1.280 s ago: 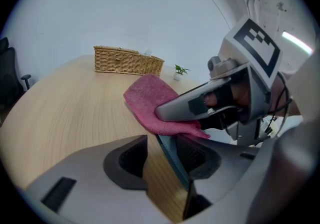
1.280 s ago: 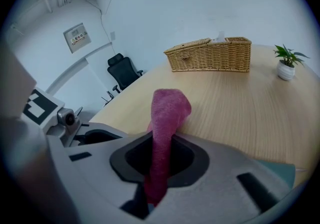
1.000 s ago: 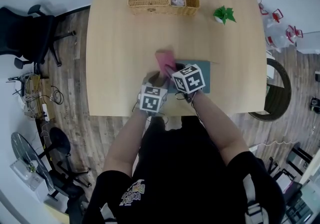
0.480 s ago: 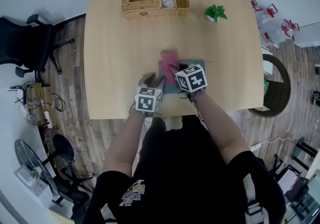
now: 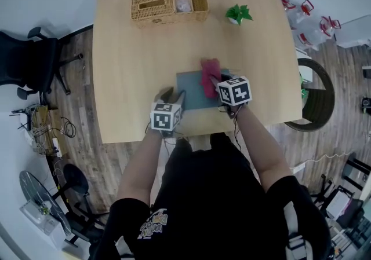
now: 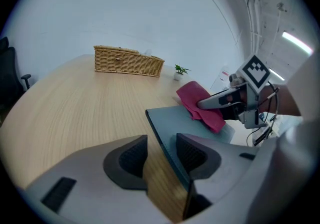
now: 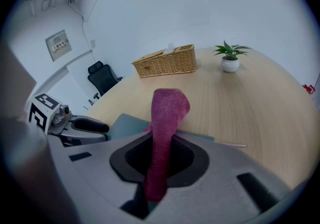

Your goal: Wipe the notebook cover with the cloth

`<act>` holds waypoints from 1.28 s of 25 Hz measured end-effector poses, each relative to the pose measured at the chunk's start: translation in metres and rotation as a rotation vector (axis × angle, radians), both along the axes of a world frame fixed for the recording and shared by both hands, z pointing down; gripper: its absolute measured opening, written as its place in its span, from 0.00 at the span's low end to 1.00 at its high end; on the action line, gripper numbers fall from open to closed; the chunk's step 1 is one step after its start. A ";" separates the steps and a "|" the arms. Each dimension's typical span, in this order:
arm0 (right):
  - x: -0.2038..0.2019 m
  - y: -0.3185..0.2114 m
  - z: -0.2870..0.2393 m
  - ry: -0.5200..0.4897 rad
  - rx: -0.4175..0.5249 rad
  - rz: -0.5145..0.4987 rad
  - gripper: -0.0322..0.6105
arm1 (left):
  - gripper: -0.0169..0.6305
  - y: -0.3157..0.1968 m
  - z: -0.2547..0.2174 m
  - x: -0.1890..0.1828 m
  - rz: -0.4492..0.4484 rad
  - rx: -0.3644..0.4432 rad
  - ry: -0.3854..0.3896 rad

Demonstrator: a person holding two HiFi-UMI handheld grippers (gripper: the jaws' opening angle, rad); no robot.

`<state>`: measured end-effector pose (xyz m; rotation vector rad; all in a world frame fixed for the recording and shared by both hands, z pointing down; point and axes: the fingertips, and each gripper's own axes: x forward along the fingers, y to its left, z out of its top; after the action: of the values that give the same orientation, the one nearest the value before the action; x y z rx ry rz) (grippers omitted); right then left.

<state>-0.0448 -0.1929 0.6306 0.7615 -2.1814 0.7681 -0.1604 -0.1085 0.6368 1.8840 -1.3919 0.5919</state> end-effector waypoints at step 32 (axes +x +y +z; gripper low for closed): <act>0.062 -0.006 -0.044 -0.189 0.049 0.245 0.15 | 0.29 0.001 -0.002 0.001 0.001 -0.004 0.002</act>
<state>0.0175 -0.1992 0.5869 1.0319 -2.3086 0.9449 -0.1590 -0.1077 0.6343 1.8815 -1.3876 0.5932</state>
